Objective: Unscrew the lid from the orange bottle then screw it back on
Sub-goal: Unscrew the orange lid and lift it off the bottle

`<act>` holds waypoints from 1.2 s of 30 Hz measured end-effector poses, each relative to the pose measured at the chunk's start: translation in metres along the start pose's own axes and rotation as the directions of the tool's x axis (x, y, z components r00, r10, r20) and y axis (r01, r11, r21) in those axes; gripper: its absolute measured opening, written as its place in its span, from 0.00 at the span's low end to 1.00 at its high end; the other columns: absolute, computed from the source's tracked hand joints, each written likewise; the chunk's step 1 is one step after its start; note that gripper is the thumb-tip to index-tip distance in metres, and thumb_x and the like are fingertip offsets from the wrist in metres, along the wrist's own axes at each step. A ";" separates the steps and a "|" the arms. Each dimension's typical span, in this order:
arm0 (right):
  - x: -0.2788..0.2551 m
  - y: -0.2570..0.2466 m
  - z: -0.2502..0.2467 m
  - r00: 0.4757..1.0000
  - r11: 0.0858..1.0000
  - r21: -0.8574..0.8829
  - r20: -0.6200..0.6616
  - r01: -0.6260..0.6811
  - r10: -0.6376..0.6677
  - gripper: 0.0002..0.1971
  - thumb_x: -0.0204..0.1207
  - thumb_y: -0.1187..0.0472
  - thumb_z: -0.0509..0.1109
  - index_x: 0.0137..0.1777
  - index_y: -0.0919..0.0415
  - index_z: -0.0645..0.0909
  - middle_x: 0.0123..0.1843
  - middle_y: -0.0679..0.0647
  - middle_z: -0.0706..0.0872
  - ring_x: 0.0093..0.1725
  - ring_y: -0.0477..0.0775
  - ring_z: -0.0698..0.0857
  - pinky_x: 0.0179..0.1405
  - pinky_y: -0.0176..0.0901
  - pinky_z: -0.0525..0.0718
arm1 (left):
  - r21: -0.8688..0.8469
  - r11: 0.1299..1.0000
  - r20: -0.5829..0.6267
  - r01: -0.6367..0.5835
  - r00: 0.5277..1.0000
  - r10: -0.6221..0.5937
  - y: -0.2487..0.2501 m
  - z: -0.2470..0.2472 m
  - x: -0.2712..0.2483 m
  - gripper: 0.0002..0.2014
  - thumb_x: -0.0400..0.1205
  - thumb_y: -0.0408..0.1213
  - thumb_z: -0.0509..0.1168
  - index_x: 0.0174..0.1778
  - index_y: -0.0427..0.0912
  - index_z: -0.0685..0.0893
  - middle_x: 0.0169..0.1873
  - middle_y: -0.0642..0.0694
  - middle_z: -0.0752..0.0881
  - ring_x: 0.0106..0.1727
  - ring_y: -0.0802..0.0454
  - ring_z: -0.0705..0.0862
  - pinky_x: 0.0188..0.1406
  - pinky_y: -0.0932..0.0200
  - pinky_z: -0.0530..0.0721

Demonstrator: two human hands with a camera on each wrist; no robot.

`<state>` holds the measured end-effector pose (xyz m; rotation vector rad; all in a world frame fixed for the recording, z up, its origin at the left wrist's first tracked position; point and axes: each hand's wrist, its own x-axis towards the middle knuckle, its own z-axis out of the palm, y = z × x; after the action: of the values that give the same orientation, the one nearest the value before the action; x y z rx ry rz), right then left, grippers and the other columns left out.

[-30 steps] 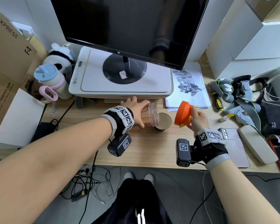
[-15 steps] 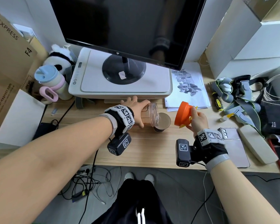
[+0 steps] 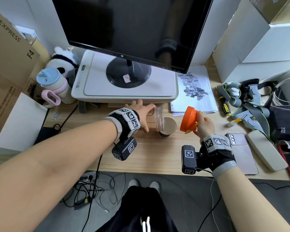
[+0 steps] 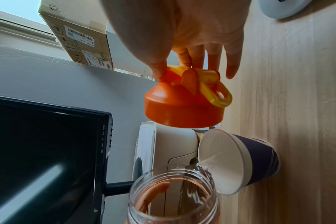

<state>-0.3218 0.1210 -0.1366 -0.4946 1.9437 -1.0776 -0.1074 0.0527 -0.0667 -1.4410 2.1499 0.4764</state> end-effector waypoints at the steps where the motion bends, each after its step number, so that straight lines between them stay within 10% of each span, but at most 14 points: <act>1: 0.000 0.000 0.000 1.000 1.000 -0.004 -0.002 -0.001 0.001 0.21 0.78 0.43 0.58 0.49 0.64 0.73 0.50 0.61 0.79 0.57 0.64 0.81 0.68 0.69 0.77 | 0.001 1.000 0.001 0.001 1.000 -0.001 0.000 0.000 0.000 0.52 0.59 0.53 0.80 0.78 0.60 0.59 0.72 0.37 0.67 0.73 0.34 0.68 0.66 0.34 0.71; 6: -0.004 -0.003 0.000 1.000 1.000 -0.015 -0.003 -0.001 0.001 0.20 0.79 0.44 0.57 0.49 0.64 0.73 0.36 0.51 0.76 0.52 0.60 0.78 0.69 0.66 0.77 | 0.006 1.000 0.008 -0.001 1.000 0.001 0.001 -0.002 0.000 0.52 0.59 0.53 0.80 0.78 0.60 0.59 0.72 0.36 0.67 0.74 0.34 0.67 0.67 0.33 0.70; 36: -0.004 -0.003 0.000 0.999 0.999 -0.023 -0.032 -0.023 0.022 0.26 0.80 0.45 0.56 0.59 0.71 0.76 0.51 0.62 0.78 0.54 0.61 0.78 0.69 0.67 0.77 | -0.042 0.999 0.024 -0.019 1.000 0.020 -0.004 -0.003 0.011 0.52 0.60 0.52 0.80 0.78 0.61 0.59 0.71 0.37 0.66 0.74 0.33 0.67 0.69 0.30 0.70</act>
<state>-0.3195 0.1217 -0.1319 -0.4705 1.9872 -1.0553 -0.1076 0.0413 -0.0705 -1.4302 2.1484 0.5459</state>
